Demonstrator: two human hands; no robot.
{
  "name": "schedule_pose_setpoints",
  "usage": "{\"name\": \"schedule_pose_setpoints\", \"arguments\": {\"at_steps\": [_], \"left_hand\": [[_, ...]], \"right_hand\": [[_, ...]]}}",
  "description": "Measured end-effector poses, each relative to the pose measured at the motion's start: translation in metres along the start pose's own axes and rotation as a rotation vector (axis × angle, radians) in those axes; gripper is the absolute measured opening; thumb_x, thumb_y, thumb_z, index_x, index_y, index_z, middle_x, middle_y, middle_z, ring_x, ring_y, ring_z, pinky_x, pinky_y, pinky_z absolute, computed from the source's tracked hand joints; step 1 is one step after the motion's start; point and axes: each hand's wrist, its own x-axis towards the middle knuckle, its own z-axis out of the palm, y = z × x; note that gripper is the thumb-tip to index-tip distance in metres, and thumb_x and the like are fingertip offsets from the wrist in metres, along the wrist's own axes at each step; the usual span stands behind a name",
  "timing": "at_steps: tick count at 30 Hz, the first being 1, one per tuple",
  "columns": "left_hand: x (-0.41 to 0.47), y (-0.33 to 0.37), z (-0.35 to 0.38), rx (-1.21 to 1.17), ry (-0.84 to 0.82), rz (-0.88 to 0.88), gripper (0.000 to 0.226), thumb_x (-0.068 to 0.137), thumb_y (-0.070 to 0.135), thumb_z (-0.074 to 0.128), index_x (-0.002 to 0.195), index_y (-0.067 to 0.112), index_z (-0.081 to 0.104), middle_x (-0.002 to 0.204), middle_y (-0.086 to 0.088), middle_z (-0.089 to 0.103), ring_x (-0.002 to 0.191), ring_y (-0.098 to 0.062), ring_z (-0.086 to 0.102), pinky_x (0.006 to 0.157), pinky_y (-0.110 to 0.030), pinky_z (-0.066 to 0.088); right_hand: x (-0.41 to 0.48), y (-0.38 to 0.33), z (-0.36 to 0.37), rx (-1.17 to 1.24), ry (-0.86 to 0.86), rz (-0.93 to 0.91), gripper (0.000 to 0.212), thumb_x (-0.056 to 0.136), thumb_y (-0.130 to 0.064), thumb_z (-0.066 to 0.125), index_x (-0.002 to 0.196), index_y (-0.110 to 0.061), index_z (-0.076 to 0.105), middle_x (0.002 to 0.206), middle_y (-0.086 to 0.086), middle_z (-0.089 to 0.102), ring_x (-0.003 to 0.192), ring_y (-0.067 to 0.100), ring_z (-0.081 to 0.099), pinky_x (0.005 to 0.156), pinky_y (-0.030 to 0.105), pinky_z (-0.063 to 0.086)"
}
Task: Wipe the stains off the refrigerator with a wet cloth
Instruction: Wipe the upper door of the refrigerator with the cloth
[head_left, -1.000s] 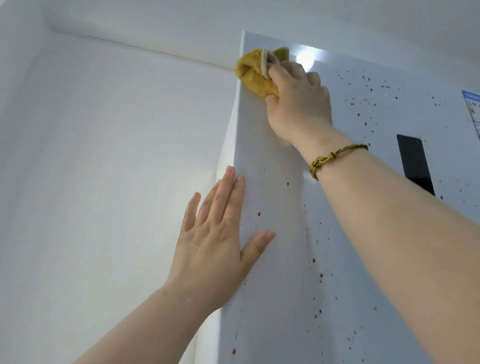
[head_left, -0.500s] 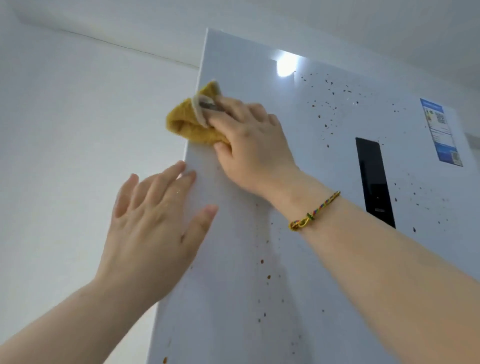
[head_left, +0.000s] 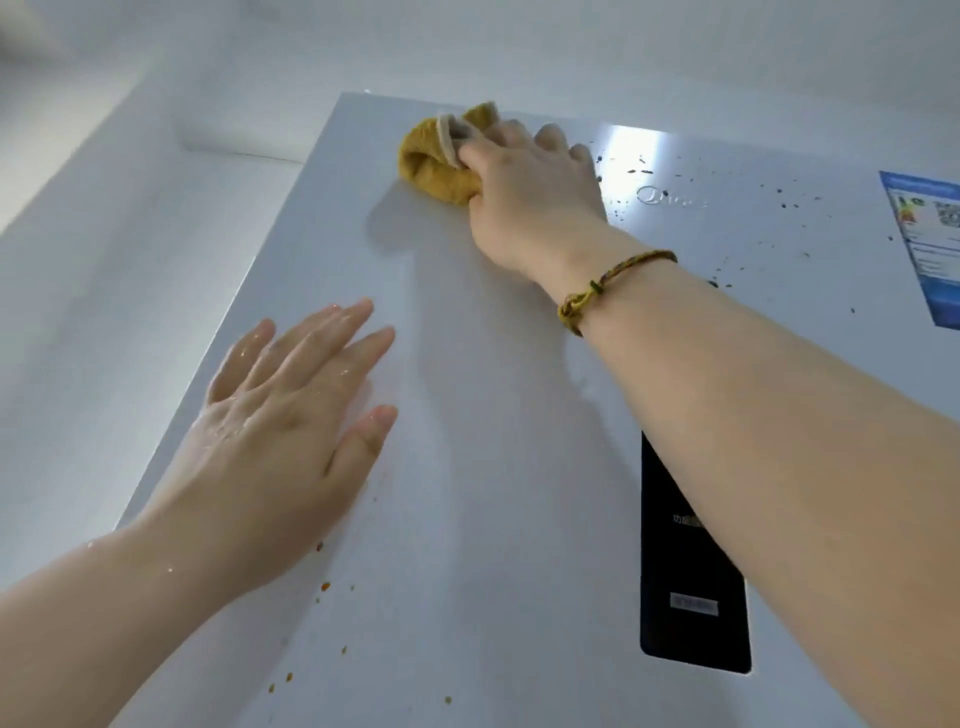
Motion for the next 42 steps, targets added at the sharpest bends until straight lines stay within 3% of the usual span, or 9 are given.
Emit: {"name": "schedule_pose_setpoints", "arguments": {"at_steps": [5,10,13,16,20,27,35,37,42], "left_hand": [[0.022,0.014,0.009,0.018,0.045,-0.044,0.086,0.067,0.062,0.000,0.143,0.029,0.024,0.142,0.026,0.005,0.121,0.021,-0.011,0.094,-0.003,-0.026],[0.023,0.012,0.011,0.082,0.003,-0.065,0.090,0.063,0.062,-0.003,0.142,0.029,0.026,0.149,0.019,0.017,0.124,0.011,-0.007,0.088,0.001,-0.027],[0.027,0.013,0.006,0.066,-0.023,-0.084,0.092,0.060,0.063,-0.004,0.141,0.032,0.025,0.143,0.027,0.015,0.116,0.023,-0.011,0.084,0.004,-0.027],[0.026,0.014,0.004,0.071,-0.054,-0.090,0.093,0.057,0.063,-0.006,0.141,0.035,0.022,0.141,0.029,0.011,0.097,0.030,-0.021,0.083,0.002,-0.029],[0.024,0.014,0.006,0.071,-0.069,-0.100,0.092,0.057,0.063,-0.004,0.142,0.036,0.020,0.134,0.033,0.002,0.099,0.030,-0.023,0.085,-0.001,-0.030],[0.023,0.013,0.008,0.073,-0.076,-0.103,0.090,0.060,0.063,-0.005,0.143,0.036,0.016,0.127,0.034,-0.004,0.103,0.029,-0.025,0.089,-0.005,-0.032],[0.021,0.013,0.011,0.057,-0.042,-0.102,0.088,0.063,0.061,-0.003,0.142,0.032,0.024,0.147,0.024,0.012,0.106,0.027,-0.020,0.092,-0.007,-0.031],[0.021,0.013,0.011,0.066,-0.035,-0.097,0.089,0.063,0.061,-0.003,0.142,0.032,0.024,0.144,0.027,0.011,0.107,0.026,-0.018,0.091,-0.007,-0.032],[0.023,0.015,0.009,0.081,-0.015,-0.097,0.092,0.059,0.061,-0.004,0.142,0.032,0.024,0.151,0.020,0.014,0.127,0.015,-0.003,0.090,-0.007,-0.032]], "right_hand": [[-0.031,0.013,-0.007,0.015,-0.091,-0.332,0.044,0.094,-0.022,0.039,0.136,-0.034,0.036,0.144,-0.007,0.032,0.127,0.022,0.030,0.101,0.033,0.022],[0.009,0.055,-0.014,0.028,-0.071,0.011,0.045,0.093,-0.016,0.037,0.135,-0.031,0.038,0.141,0.001,0.037,0.126,0.029,0.031,0.103,0.037,0.023],[0.018,0.060,-0.015,0.028,-0.018,0.190,0.046,0.091,-0.012,0.037,0.133,-0.028,0.040,0.136,0.006,0.039,0.124,0.031,0.033,0.100,0.038,0.025],[-0.005,0.037,-0.009,0.023,-0.029,-0.028,0.044,0.091,-0.021,0.041,0.134,-0.029,0.039,0.140,0.004,0.037,0.125,0.029,0.033,0.100,0.037,0.026],[-0.022,0.032,-0.013,0.035,-0.106,-0.323,0.044,0.090,-0.023,0.046,0.133,-0.030,0.041,0.142,-0.003,0.037,0.126,0.024,0.034,0.103,0.034,0.025],[0.013,0.084,-0.017,0.013,0.029,0.281,0.041,0.094,-0.020,0.037,0.134,-0.025,0.040,0.138,0.008,0.038,0.126,0.032,0.032,0.101,0.039,0.026],[-0.052,0.059,-0.019,0.109,-0.114,-0.318,0.046,0.089,-0.020,0.052,0.133,-0.031,0.045,0.142,-0.008,0.037,0.123,0.022,0.035,0.105,0.034,0.024],[-0.039,0.078,-0.021,0.048,-0.099,-0.241,0.043,0.090,-0.020,0.050,0.132,-0.028,0.046,0.143,-0.006,0.038,0.125,0.024,0.035,0.105,0.035,0.024],[-0.010,0.104,-0.020,-0.018,0.030,0.317,0.042,0.095,-0.019,0.036,0.136,-0.027,0.039,0.142,0.005,0.036,0.127,0.031,0.032,0.102,0.041,0.026]]}}
